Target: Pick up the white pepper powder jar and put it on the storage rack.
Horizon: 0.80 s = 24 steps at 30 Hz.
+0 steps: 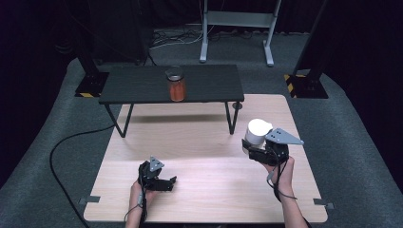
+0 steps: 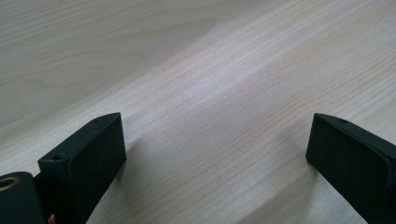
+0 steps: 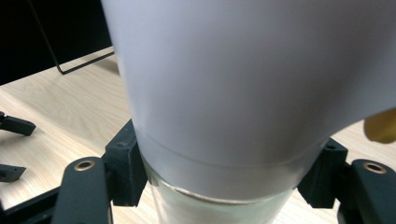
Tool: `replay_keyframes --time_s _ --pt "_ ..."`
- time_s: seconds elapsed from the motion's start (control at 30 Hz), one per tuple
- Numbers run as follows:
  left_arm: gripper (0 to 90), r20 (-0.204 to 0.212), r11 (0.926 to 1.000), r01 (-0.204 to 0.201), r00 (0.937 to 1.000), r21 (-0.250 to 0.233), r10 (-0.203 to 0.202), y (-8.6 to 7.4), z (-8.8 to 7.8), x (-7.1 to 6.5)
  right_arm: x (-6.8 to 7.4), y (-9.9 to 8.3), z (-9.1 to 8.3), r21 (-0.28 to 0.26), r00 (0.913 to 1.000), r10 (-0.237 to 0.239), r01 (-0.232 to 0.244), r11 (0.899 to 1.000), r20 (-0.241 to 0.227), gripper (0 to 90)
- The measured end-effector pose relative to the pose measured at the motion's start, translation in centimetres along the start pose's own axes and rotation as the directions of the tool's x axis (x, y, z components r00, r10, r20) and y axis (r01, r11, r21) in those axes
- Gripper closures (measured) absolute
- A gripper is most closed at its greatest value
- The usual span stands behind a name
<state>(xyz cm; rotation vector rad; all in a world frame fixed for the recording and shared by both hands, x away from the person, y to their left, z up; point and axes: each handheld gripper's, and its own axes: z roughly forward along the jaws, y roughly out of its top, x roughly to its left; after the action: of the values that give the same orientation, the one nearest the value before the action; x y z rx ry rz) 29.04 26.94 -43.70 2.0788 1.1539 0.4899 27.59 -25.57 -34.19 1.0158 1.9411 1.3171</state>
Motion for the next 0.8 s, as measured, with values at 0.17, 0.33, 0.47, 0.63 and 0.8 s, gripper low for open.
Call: replay_keyframes --time_s 0.17,0.33,0.47,0.63,0.8 --pt "4.6 0.000 1.0000 0.000 1.0000 0.000 0.000 0.0 0.0 0.0 -0.1 0.5 0.4 -0.004 1.0000 0.003 -0.003 1.000 0.000 29.8" --pt "4.7 0.000 1.0000 0.000 1.0000 0.000 0.000 0.0 0.0 0.0 -0.2 0.8 0.7 -0.002 1.0000 0.003 -0.003 1.000 0.000 29.8" --pt "5.0 -0.001 1.0000 0.002 1.0000 -0.001 -0.002 0.0 0.0 0.0 -0.3 1.0 1.1 0.001 1.0000 0.005 -0.005 1.000 0.001 29.8" --pt "5.0 -0.001 1.0000 0.002 1.0000 -0.002 -0.002 0.0 0.0 0.0 -0.4 1.3 1.5 0.004 1.0000 0.008 -0.008 1.000 0.003 29.8" --pt "5.1 -0.002 1.0000 0.003 1.0000 -0.002 -0.003 0.0 0.0 0.0 -0.6 1.6 1.9 0.008 1.0000 0.006 -0.006 1.000 0.006 29.8"
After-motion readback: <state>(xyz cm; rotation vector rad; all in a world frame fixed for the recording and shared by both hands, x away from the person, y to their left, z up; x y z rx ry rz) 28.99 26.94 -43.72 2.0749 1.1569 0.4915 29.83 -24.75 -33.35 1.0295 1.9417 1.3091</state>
